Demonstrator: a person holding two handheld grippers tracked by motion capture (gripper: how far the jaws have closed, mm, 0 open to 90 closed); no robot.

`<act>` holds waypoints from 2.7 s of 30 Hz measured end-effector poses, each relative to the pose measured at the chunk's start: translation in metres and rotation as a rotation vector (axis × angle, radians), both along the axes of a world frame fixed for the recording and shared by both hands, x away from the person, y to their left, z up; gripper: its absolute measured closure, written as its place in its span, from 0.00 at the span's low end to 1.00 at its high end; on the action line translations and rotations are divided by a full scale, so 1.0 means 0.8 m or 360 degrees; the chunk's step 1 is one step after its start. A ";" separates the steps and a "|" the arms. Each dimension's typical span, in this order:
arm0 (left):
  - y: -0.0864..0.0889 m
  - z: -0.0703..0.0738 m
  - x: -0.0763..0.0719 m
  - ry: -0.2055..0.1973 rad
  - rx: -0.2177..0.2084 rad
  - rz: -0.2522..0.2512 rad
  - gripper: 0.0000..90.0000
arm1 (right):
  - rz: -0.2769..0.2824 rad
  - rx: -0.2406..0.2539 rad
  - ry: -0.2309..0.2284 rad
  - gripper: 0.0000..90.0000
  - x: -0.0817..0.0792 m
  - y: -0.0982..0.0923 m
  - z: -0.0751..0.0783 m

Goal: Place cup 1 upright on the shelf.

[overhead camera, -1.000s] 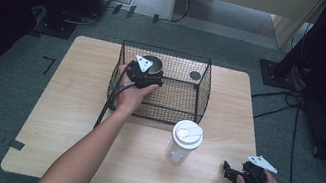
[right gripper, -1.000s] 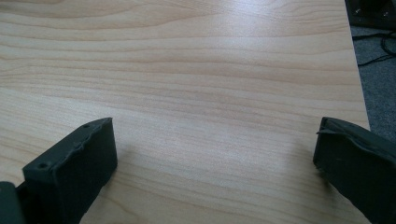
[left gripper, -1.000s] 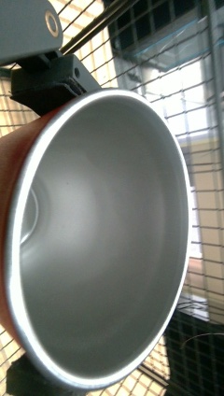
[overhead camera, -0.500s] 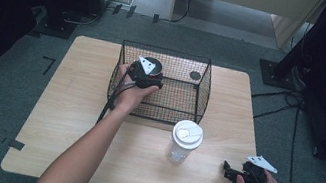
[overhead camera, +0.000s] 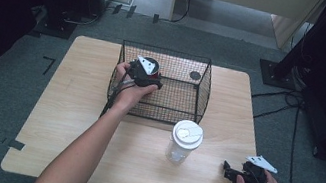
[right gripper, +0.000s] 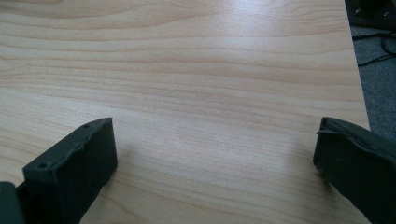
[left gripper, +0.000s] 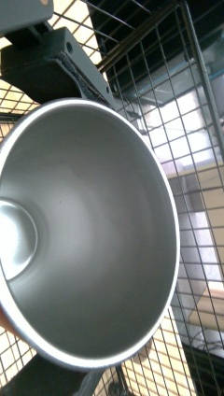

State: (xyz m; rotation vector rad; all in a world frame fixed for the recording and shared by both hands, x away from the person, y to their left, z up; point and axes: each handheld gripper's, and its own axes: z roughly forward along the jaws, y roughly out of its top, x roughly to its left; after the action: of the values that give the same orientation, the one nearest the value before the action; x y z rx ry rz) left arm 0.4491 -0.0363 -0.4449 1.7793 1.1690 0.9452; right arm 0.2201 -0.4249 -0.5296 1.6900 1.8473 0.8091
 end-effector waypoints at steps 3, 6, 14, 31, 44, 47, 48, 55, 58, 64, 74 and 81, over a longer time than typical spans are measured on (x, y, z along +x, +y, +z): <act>0.001 0.006 -0.001 -0.0018 0.0002 0.0020 0.00 | 0.0000 0.0000 0.0000 0.00 0.000 0.000 0.000; 0.003 0.014 -0.002 -0.0008 -0.0059 0.0030 0.00 | 0.0000 0.0000 0.0000 0.00 0.000 0.000 0.000; 0.003 0.031 -0.008 -0.0041 -0.0170 -0.0007 0.00 | 0.0000 -0.0001 0.0001 0.00 0.000 0.000 0.000; -0.005 0.078 -0.043 -0.0073 -0.0251 -0.0143 0.00 | 0.0000 0.0000 0.0000 0.00 0.000 0.000 0.000; 0.031 0.083 -0.091 -0.0026 -0.0216 -0.0200 0.00 | -0.0001 -0.0001 0.0001 0.00 0.000 0.000 0.000; 0.044 0.080 -0.103 -0.0028 -0.0232 -0.0193 0.00 | -0.0001 -0.0001 0.0001 0.00 0.000 0.000 0.000; 0.048 0.078 -0.107 -0.0024 -0.0236 -0.0194 0.00 | -0.0001 -0.0001 0.0001 0.00 0.000 0.000 0.000; 0.077 0.066 -0.139 -0.0033 -0.0267 -0.0161 0.01 | -0.0001 -0.0004 -0.0001 0.00 0.001 0.000 0.000; 0.089 0.063 -0.152 -0.0052 -0.0265 -0.0149 0.01 | -0.0003 -0.0002 -0.0001 0.00 0.001 0.000 0.000; 0.116 0.059 -0.169 -0.0049 -0.0246 -0.0118 0.01 | -0.0002 -0.0003 -0.0001 0.00 0.001 0.000 0.000; 0.154 0.038 -0.196 -0.0001 -0.0252 -0.0087 0.01 | 0.0004 0.0001 0.0001 0.00 0.003 0.000 0.000; 0.181 0.002 -0.212 0.0099 -0.0268 -0.0040 0.01 | 0.0004 0.0001 0.0001 0.00 0.003 0.000 0.000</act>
State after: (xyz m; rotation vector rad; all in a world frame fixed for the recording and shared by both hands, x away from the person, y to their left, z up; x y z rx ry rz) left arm 0.2795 0.1081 -0.4432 1.6941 1.2255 0.7584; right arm 0.2225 -0.4246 -0.5295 1.6888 1.8503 0.8105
